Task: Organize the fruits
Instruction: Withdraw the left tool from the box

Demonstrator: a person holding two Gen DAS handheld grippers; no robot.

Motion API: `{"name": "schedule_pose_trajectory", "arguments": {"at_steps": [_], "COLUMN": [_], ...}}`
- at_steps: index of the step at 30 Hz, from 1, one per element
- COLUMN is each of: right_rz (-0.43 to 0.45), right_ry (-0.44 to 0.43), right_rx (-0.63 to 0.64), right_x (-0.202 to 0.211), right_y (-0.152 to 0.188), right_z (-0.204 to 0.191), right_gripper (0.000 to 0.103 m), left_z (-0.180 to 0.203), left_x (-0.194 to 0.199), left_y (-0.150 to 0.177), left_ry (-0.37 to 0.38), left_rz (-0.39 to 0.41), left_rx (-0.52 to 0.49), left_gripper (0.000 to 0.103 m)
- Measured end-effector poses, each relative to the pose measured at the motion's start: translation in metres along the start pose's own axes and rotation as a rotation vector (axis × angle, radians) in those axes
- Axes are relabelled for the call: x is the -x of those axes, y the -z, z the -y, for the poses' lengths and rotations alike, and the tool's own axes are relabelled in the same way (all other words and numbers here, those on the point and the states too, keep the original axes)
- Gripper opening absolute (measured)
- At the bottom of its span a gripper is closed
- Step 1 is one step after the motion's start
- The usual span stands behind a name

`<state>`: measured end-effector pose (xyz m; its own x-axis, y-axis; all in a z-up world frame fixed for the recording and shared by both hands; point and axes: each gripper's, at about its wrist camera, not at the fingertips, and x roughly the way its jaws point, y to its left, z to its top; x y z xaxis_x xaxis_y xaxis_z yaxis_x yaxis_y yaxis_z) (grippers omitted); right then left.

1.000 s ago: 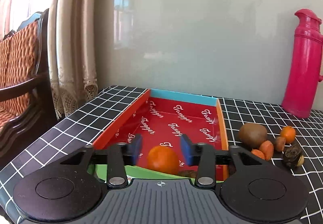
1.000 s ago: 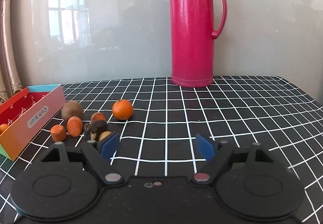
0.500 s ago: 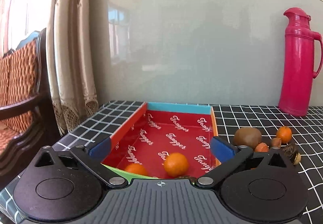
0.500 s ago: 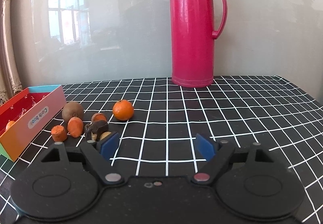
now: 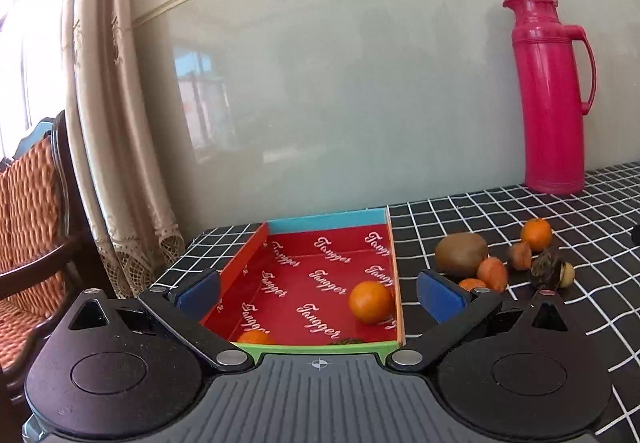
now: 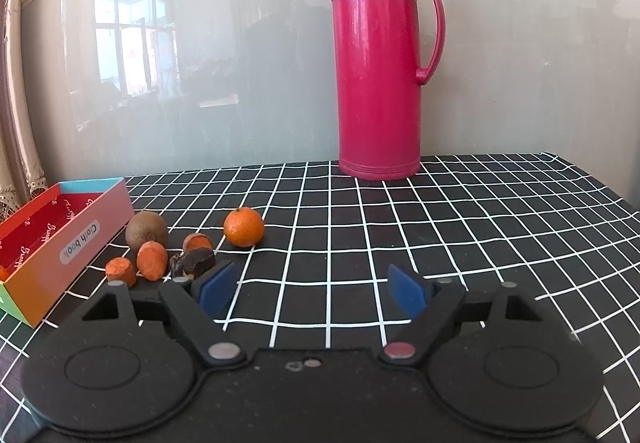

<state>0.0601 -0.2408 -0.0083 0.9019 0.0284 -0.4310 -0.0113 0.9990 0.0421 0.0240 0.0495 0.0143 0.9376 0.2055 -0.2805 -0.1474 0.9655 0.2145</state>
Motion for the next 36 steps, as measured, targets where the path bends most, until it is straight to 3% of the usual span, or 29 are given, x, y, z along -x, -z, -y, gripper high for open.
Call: {"name": "schedule_pose_trajectory", "arguments": {"at_steps": [11,21,27,36], "right_rz": [0.004,0.018,0.026,0.020], "right_ry": [-0.007,-0.018,-0.039,-0.056], "right_rx": [0.023,0.173,0.222,0.230], "right_x": [0.000,-0.011,-0.015,-0.025], "right_y": [-0.002,0.008,0.011,0.010], "right_z": [-0.010,-0.045,-0.060,-0.071], "right_gripper": [0.082,0.082,0.082,0.082], "left_z": [-0.019,-0.043,-0.057,-0.061], "left_x": [-0.002,-0.008,-0.022,-0.025], "left_y": [0.006,0.020,0.028,0.032], "left_ry": [-0.009,-0.038,-0.045,-0.060], "left_rz": [-0.027,-0.041,-0.092,-0.117], "left_rx": [0.071,0.162,0.228,0.194], "left_gripper": [0.103,0.103,0.103,0.103]}}
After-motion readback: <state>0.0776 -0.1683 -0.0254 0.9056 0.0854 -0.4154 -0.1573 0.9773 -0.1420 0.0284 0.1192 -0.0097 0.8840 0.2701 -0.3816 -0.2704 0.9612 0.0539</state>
